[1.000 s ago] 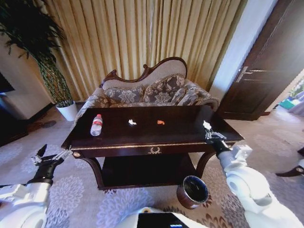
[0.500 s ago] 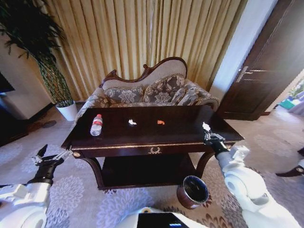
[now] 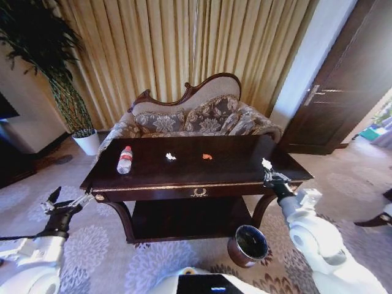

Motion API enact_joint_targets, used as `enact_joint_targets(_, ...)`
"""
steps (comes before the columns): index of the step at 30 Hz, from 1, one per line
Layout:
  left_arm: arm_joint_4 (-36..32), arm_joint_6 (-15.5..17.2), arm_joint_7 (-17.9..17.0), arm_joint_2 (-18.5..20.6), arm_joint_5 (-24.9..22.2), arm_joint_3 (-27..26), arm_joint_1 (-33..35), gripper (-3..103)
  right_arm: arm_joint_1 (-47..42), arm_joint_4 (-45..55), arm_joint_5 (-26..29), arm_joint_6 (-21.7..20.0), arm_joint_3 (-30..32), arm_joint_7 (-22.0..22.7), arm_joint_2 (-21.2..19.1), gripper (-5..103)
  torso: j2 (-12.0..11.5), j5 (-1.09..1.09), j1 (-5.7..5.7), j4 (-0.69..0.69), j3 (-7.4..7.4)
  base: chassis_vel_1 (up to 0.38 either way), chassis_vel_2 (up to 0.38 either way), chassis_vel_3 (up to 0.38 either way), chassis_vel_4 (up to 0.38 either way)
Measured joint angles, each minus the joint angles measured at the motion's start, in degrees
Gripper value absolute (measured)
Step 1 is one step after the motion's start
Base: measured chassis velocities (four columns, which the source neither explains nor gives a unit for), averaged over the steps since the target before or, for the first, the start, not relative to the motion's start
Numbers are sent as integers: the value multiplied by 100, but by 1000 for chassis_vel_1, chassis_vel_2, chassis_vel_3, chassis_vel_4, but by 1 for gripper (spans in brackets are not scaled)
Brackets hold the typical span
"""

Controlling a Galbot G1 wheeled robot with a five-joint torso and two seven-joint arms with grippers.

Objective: Move to the front of the table and place the trash on the table into the trash bin.

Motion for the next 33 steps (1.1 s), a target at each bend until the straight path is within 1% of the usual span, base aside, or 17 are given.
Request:
enact_joint_targets(20,-29,-44,-1,-17,15,-16,52,100,-54,10,-64,34,-24,54,70,1,0,0,0,0,0,79,-74,-81,81)
enact_joint_targets(33,-45,-100,0,-39,19,-36,82,100,-90,5,-115,67,-23,54,102,1,0,0,0,0,0,105,-112,-97,106)
